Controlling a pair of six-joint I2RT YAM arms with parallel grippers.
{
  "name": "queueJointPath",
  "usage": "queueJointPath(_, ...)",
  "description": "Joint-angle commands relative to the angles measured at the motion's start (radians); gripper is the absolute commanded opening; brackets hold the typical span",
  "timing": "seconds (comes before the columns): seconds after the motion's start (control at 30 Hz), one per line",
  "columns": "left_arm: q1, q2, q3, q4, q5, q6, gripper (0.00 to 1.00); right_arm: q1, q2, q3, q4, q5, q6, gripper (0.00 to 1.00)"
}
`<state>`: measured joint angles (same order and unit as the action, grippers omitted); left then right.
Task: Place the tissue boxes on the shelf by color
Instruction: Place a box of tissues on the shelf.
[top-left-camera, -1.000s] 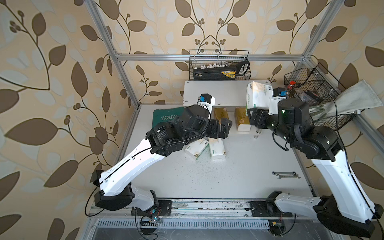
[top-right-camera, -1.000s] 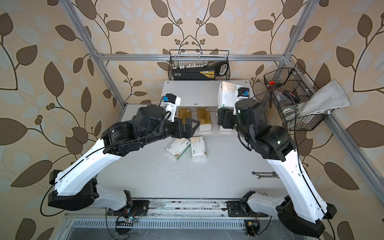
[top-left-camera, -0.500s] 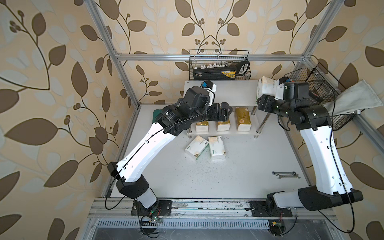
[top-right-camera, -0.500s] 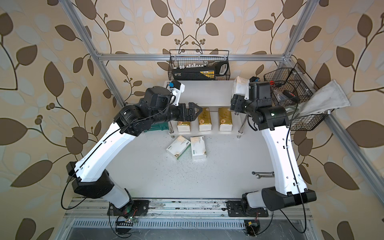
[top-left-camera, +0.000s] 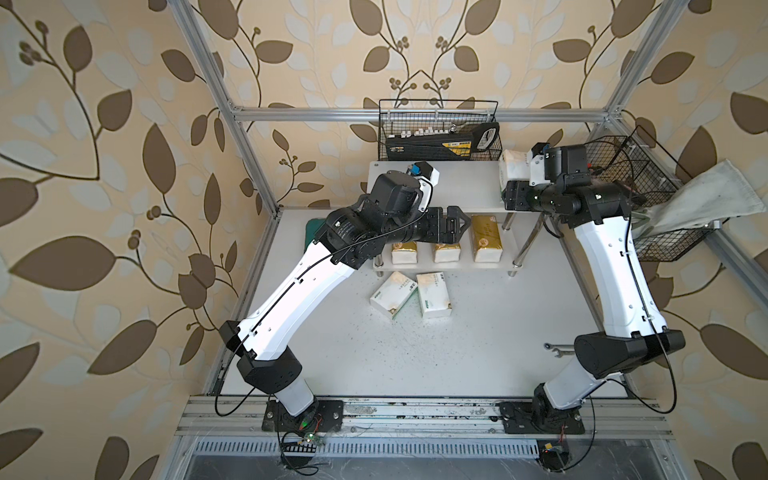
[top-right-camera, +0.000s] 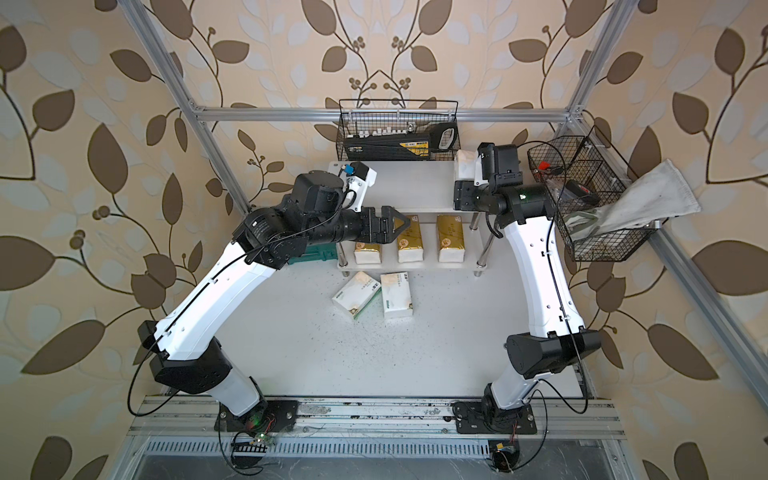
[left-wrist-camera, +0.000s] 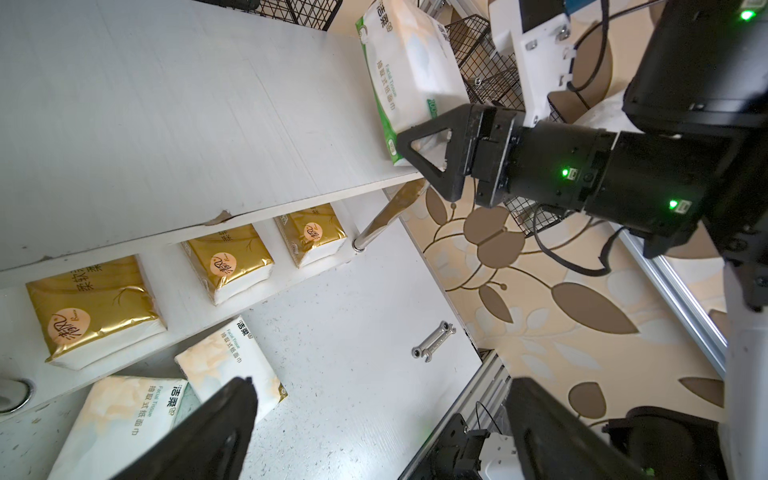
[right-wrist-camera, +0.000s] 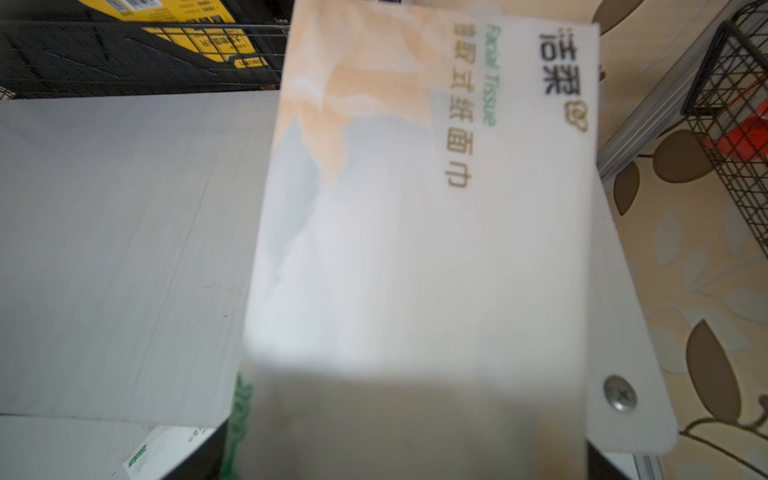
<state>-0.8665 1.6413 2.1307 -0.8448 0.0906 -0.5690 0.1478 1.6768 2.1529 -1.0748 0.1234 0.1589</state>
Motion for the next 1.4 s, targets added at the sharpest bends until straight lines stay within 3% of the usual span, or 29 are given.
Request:
queueJointPath(0.0,0.017,0.008,0.018,0.013,0.029,0.02,0.99,-0.004,0.017,0.049,-0.004,0.036,-0.042,0.78)
queueJointPath(0.27,0.027,0.006,-0.004,0.019,0.036,0.006,0.99,-0.004,0.068,0.067,-0.007,0.042,-0.053,0.81)
queueJointPath(0.5,0.028,0.009,-0.008,0.026,0.049,-0.003,0.99,-0.004,0.074,0.056,0.001,0.06,-0.054,0.99)
queueJointPath(0.83,0.029,0.009,-0.023,0.049,0.062,-0.014,0.99,-0.004,0.041,0.024,0.02,0.059,-0.043,0.99)
queueJointPath(1.37,0.028,-0.017,-0.067,0.078,0.058,-0.033,0.99,-0.003,-0.104,-0.154,0.104,0.011,-0.002,0.99)
